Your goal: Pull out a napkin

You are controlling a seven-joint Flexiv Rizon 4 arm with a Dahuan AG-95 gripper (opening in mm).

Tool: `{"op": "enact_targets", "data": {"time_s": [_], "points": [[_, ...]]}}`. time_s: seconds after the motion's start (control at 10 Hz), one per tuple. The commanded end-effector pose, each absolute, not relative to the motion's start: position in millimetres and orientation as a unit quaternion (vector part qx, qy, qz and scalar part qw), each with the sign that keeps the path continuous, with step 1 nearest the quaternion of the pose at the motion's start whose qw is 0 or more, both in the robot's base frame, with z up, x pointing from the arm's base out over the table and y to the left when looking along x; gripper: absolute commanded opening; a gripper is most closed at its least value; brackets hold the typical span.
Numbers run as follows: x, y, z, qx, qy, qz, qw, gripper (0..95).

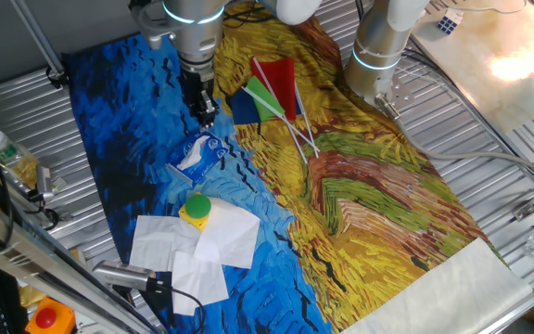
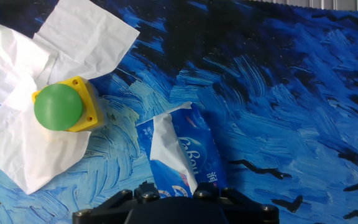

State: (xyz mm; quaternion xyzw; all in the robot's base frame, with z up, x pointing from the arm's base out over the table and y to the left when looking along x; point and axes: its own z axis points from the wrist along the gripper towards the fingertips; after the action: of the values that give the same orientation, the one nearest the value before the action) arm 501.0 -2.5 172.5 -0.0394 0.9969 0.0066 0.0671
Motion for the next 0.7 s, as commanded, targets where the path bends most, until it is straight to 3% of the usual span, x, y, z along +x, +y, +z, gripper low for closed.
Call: {"op": "enact_targets", "data": {"time_s": [0.1,0.7], "points": [[500.4,-2.7,173.0,-0.043,0.997,0.006,0.07,38.0],[500.4,-2.7,173.0,-0.054,0.995,-0.023,0.079,38.0]]}}
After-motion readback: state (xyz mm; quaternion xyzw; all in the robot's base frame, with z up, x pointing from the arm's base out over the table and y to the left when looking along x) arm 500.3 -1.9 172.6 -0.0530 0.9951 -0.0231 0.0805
